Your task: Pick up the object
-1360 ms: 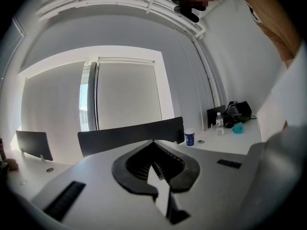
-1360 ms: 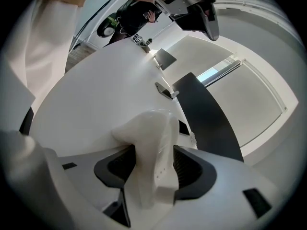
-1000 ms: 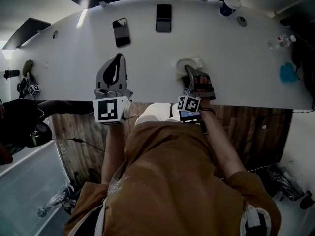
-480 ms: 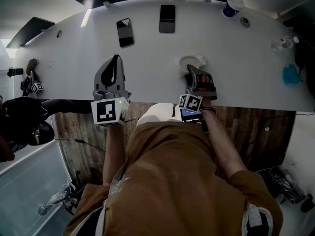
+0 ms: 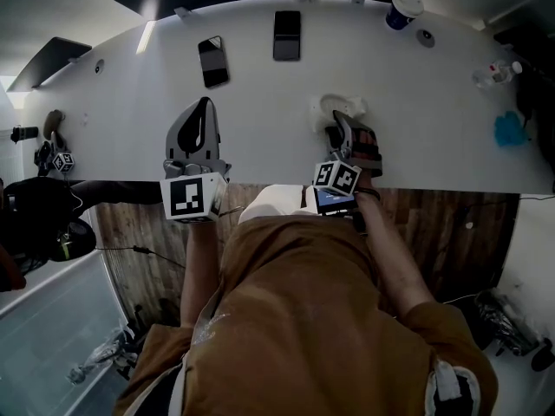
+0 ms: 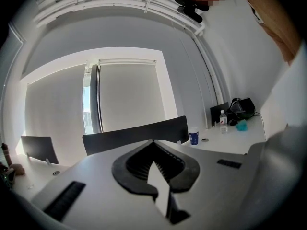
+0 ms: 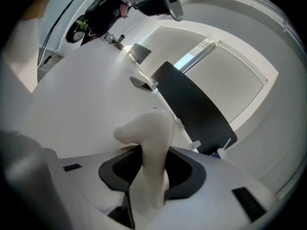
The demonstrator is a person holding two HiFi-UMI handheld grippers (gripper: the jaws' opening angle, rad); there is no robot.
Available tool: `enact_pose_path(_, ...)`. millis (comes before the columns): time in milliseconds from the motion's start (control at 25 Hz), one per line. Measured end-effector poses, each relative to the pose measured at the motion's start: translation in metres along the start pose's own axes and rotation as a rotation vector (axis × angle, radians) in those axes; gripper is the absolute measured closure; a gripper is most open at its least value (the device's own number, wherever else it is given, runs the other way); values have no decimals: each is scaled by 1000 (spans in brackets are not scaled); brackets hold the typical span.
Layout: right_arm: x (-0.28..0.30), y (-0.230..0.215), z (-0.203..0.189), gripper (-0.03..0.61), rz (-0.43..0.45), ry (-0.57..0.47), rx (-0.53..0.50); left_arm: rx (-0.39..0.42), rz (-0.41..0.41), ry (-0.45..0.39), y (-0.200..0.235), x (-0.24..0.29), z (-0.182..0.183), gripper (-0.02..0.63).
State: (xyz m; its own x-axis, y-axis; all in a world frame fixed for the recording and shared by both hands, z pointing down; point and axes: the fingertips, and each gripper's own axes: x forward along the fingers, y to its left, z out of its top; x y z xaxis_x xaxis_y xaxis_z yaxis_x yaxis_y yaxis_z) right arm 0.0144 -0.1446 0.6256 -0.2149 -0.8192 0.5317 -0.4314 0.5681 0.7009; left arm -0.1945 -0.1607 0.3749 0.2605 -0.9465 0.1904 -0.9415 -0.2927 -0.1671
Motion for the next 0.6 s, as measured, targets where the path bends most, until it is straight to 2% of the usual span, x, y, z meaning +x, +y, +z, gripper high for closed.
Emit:
enact_pose_path(440, -26, -47, 9, 430, -13, -74, 342, -1, -15, 10, -10, 5, -3, 612)
enact_pose_path(600, -36, -74, 23, 430, -38, -124, 425, 1, -29, 3, -15, 9, -1, 612)
